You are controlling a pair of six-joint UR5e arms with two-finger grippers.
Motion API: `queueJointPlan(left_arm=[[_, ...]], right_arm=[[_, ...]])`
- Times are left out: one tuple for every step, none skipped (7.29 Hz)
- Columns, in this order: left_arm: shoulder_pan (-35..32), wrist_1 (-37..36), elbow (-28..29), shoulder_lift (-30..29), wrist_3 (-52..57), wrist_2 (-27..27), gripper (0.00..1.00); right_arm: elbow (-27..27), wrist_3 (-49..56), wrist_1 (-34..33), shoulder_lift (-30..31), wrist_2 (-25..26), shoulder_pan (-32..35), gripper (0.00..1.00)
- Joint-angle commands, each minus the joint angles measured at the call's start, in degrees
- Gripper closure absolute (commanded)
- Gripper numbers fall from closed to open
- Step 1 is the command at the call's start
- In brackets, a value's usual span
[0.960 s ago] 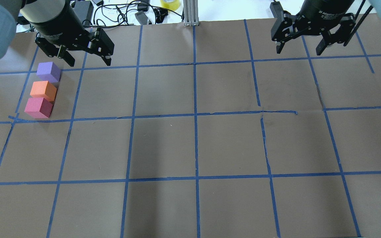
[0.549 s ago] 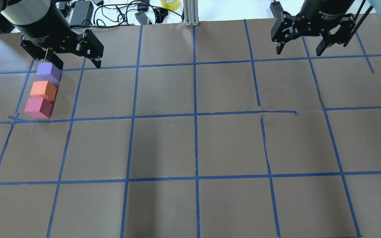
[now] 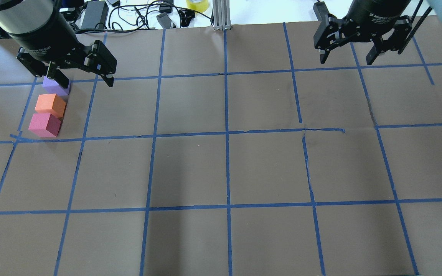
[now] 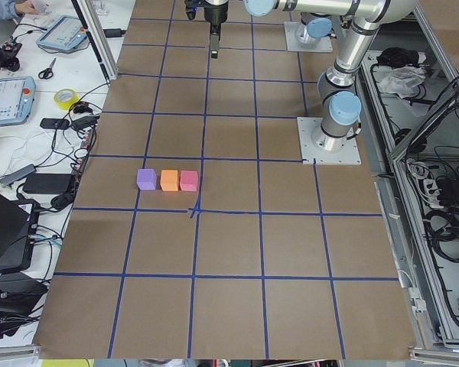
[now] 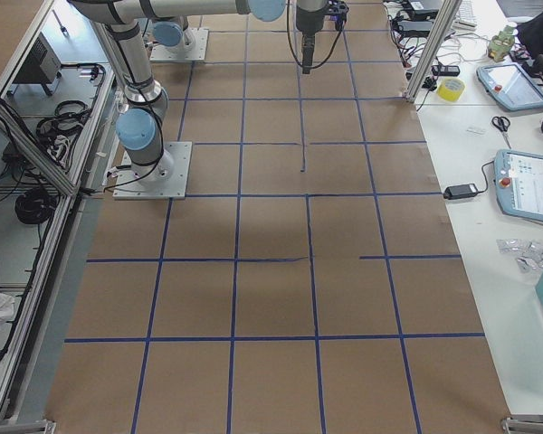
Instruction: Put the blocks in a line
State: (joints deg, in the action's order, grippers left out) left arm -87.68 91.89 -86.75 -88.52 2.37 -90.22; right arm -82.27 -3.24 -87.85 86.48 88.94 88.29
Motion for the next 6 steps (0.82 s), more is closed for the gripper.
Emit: queueJointPlan(left_arm=[[-0.03, -0.14, 0.00, 0.10, 0.01, 0.05, 0.00], [-0.04, -0.14, 0.00, 0.10, 0.01, -0.04, 0.00], [-0.04, -0.22, 0.00, 0.10, 0.01, 0.05, 0.00], [0.05, -0.14, 0.00, 0.10, 0.01, 0.05, 0.00], [0.05, -0.22, 0.00, 0.19, 0.01, 0.05, 0.00], [-0.03, -0.22, 0.00, 0.19, 0.01, 0.05, 0.00]], right_arm=[[0.00, -0.01, 0.31, 0.00, 0.00, 0.04, 0.00], [0.00, -0.02, 0.23, 0.00, 0.00, 0.04, 0.00], [0.00, 0.07, 0.23, 0.00, 0.00, 0.04, 0.00], [0.00, 0.07, 0.49, 0.00, 0.00, 0.04, 0.00], [0.00, 0.07, 0.75, 0.09, 0.00, 0.04, 0.00], [-0.09, -0.01, 0.67, 0.18, 0.00, 0.12, 0.00]])
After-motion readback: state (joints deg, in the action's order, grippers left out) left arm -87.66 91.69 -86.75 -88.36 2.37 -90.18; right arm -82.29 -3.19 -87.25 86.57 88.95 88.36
